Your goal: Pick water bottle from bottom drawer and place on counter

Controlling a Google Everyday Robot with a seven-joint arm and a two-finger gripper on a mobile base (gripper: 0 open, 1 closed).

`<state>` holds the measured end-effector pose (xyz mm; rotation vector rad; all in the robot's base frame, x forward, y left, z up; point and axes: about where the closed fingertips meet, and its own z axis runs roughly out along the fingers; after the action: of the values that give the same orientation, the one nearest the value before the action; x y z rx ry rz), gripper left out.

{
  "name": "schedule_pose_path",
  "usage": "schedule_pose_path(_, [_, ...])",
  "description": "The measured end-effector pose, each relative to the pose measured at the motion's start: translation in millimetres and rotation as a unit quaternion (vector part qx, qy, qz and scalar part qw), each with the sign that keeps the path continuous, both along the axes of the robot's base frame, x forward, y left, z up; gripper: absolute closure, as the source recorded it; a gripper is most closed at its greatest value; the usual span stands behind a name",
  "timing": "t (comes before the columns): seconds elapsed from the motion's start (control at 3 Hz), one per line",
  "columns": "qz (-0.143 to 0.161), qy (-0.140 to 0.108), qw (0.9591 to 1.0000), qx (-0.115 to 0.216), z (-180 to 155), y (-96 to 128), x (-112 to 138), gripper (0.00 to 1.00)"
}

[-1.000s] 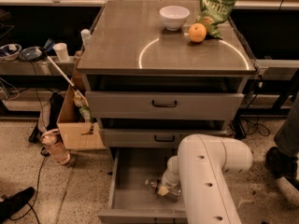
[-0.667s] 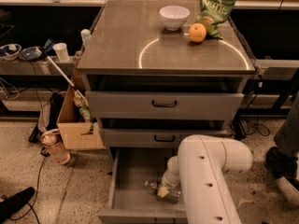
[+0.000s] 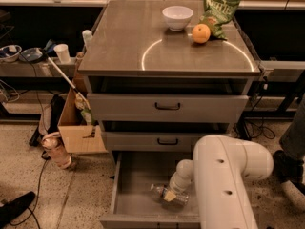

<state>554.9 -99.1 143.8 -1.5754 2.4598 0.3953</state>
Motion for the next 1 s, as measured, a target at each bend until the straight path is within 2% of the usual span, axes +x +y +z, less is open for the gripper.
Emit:
schedule_pose_path(0.33, [0.009, -0.029, 0.9993, 0.023, 38, -18, -8, 1.00])
schedule_pose_path(1.0, [0.056, -0.053, 0.9949, 0.066, 79, -30, -23, 1.00])
